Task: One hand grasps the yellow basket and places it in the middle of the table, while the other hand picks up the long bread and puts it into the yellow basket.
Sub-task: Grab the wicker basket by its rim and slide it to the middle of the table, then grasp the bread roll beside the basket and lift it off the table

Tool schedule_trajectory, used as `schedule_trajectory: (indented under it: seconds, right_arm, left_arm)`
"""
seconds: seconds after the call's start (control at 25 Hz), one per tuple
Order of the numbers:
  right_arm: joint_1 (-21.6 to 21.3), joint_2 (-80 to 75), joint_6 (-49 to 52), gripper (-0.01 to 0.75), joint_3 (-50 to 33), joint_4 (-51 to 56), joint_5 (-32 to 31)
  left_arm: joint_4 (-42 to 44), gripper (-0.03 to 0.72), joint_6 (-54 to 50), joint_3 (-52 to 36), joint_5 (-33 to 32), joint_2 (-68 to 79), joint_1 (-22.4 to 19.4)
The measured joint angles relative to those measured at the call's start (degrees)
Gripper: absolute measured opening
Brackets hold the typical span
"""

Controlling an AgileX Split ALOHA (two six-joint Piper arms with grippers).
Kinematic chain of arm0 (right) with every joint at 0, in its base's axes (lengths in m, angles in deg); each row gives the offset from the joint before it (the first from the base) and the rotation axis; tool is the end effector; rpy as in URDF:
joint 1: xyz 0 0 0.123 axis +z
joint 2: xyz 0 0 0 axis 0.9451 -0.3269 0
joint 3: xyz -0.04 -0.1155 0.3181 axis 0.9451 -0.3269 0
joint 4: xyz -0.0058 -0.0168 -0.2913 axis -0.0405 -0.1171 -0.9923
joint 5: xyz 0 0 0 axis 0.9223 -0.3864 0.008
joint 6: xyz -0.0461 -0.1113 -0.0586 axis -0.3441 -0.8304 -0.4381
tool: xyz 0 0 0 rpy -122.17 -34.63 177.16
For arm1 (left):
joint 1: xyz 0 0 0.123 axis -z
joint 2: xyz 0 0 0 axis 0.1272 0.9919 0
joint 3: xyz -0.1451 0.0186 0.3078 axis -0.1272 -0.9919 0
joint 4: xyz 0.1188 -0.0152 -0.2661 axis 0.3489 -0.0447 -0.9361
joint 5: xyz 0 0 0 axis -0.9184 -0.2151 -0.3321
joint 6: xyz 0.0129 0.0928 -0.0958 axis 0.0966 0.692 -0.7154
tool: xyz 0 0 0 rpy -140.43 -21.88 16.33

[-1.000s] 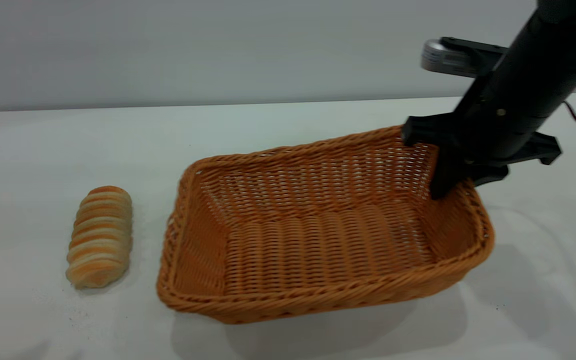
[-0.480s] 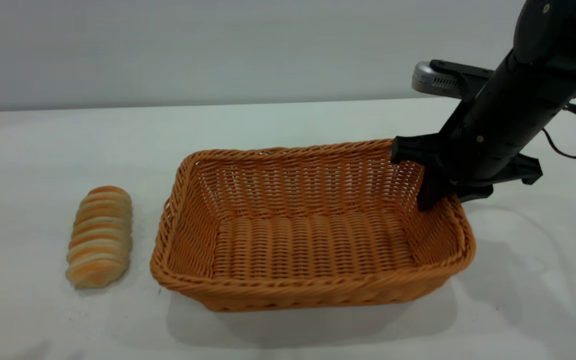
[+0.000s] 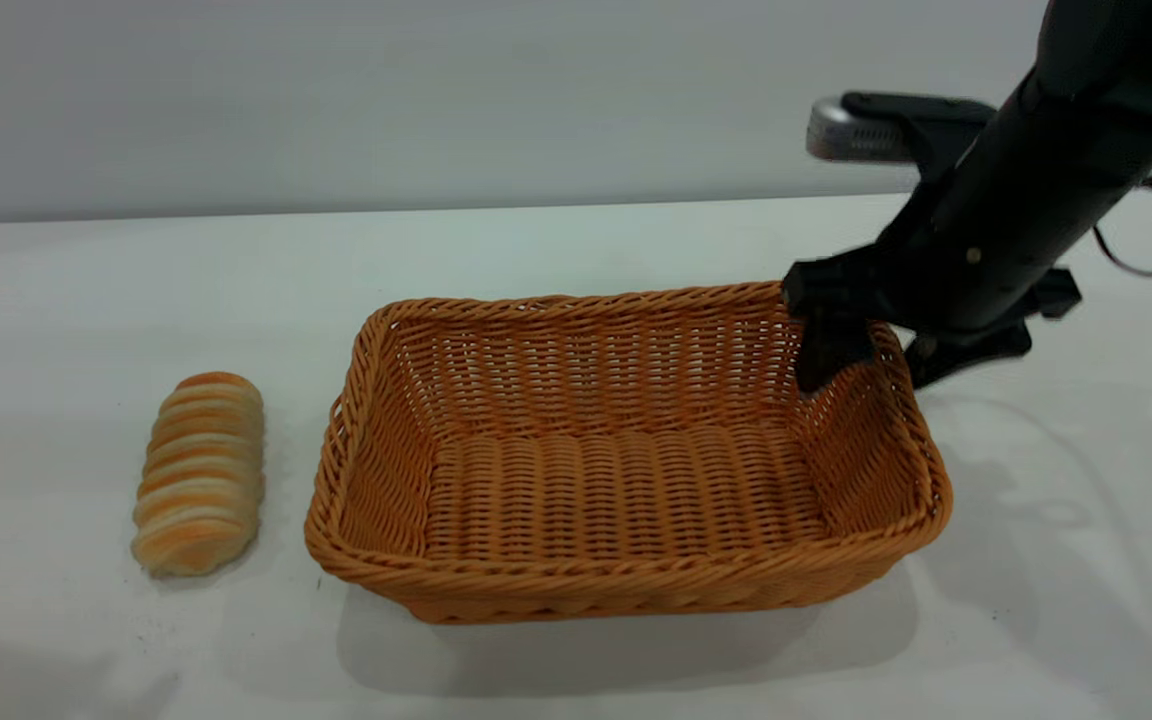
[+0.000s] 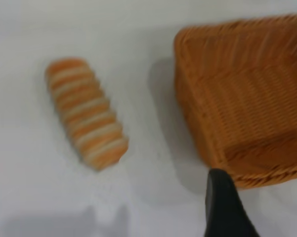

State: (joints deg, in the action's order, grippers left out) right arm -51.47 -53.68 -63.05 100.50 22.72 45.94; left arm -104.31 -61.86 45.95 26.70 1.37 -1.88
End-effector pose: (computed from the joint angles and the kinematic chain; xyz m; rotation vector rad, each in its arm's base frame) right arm 0.4210 0.1608 0.0818 -0.1740 2.6429 0.3062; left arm 0.2263 -0.0483 0.2398 0.0601 2.3202 -0.3459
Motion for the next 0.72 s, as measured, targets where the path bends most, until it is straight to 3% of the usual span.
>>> schedule_trajectory:
  seconds: [0.32, 0.72]
  right_arm:
    - [0.0, 8.65, -1.86, 0.538, 0.0, -0.04, -0.5]
    - [0.0, 17.18, -4.59, 0.53, 0.0, -0.04, -1.13]
  left_arm:
    - [-2.18, 0.424, -1.2, 0.0, 11.3, 17.58, 0.0]
    - [-2.58, 0.424, -1.24, 2.05, 26.44, 34.55, 0.0]
